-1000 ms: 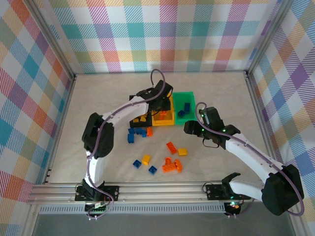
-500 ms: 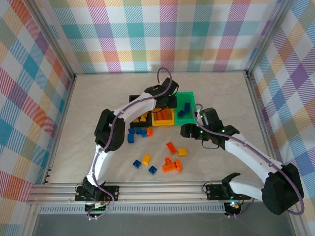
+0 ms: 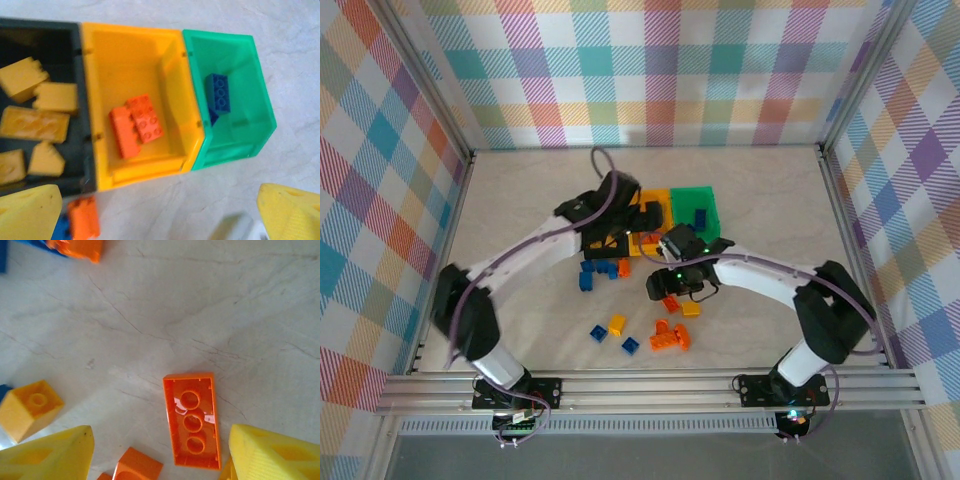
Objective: Sort the legos into containers by color
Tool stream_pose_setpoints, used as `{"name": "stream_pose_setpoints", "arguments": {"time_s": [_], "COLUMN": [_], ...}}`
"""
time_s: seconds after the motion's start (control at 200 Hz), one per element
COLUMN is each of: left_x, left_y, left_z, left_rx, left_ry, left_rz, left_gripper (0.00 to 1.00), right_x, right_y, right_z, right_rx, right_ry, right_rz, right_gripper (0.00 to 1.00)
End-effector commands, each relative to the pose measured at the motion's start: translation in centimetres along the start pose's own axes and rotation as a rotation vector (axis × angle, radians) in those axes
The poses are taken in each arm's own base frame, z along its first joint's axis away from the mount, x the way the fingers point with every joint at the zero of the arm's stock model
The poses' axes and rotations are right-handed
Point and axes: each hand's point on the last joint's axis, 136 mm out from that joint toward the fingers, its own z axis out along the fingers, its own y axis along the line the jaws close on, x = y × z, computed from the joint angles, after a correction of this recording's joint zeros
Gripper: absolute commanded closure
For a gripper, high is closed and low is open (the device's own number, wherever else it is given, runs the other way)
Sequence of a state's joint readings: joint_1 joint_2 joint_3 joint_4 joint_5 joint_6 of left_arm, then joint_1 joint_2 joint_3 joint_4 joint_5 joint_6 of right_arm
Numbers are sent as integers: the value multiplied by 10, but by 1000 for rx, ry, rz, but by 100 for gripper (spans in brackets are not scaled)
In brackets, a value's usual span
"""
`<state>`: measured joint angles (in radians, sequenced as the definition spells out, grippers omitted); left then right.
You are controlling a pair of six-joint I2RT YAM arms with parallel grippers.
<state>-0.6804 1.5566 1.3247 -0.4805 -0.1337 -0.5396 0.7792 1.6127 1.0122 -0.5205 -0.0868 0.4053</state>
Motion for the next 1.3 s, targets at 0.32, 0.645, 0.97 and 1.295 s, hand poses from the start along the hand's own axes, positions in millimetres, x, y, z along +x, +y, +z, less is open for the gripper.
{"name": "stream_pose_setpoints", "arguments": {"time_s": [0.32, 0.645, 0.97, 1.295], "left_x": [84, 104, 110, 120], "left_y": [135, 158, 160, 157], "left_z": [-62, -60, -67, -73], "left_rx": [-147, -184, -169, -130], "left_ry": [-78, -64, -56, -25], "left_rz": [-225, -272, -274, -279], "left_gripper": [0, 0, 0, 0], "right_x": [14, 8, -90, -190], "right_y": [-28, -17, 25, 1], "right_z": [31, 38, -36, -34], "right_rx": [298, 308, 185, 225], "right_ry": [158, 127, -222, -348], "right_rz": [-86, -118, -120, 37], "right_gripper": [40, 67, 71, 69]}}
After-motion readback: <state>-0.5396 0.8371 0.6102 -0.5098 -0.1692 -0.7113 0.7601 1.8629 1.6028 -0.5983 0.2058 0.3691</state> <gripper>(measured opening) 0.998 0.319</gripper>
